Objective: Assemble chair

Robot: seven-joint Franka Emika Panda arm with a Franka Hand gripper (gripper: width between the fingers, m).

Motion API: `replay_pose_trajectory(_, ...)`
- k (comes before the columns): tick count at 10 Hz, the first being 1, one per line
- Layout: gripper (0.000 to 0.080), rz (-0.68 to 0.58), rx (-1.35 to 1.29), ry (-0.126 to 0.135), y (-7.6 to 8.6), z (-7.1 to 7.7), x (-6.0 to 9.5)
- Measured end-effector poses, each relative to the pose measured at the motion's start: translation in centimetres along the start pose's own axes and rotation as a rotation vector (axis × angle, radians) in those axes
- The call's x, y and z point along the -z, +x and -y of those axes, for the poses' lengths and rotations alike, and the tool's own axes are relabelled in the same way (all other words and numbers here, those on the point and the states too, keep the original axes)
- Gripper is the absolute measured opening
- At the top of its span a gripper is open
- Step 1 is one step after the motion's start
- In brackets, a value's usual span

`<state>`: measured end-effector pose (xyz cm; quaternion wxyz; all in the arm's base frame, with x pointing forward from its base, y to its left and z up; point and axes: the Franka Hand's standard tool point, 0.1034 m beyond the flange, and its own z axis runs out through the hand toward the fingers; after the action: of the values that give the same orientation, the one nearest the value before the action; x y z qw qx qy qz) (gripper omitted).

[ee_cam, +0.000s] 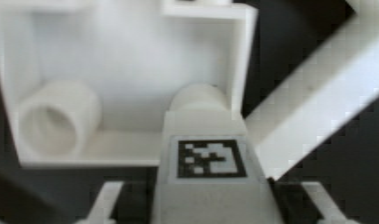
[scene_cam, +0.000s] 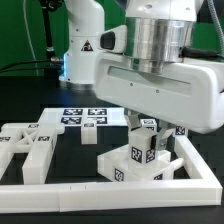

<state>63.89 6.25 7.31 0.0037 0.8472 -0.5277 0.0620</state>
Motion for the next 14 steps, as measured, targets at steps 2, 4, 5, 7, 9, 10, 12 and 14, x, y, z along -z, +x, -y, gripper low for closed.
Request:
replay_pose_trajectory(2,0.0288,-0.001,-0.209,0.037,-0.04,-0.10,-0.05)
replay_pose_trajectory(4,0.0288,0.012,-0.413,0.082,-0.35,-0.11,0.02)
replay_pose_trajectory(5,0.0288,0.021,-0.484,0.111,-0.55,-0.18,0.12)
replay_pose_trajectory(7,0.0288,0.042,-0.611,0.119,-0.95,0.00,0.27)
replay_pose_trajectory(9,0.0296,0.043,-0.617,0.119,-0.96,-0.03,0.21)
replay_pose_trajectory(10,0.0495,0.041,-0.606,0.118,-0.97,-0.05,0.17)
replay_pose_trajectory(12,0.0617,0.026,-0.350,0.125,-0.65,0.01,0.35)
replay_pose_trajectory(14,0.0643,0.009,0.000,0.125,-0.54,-0.15,0.20)
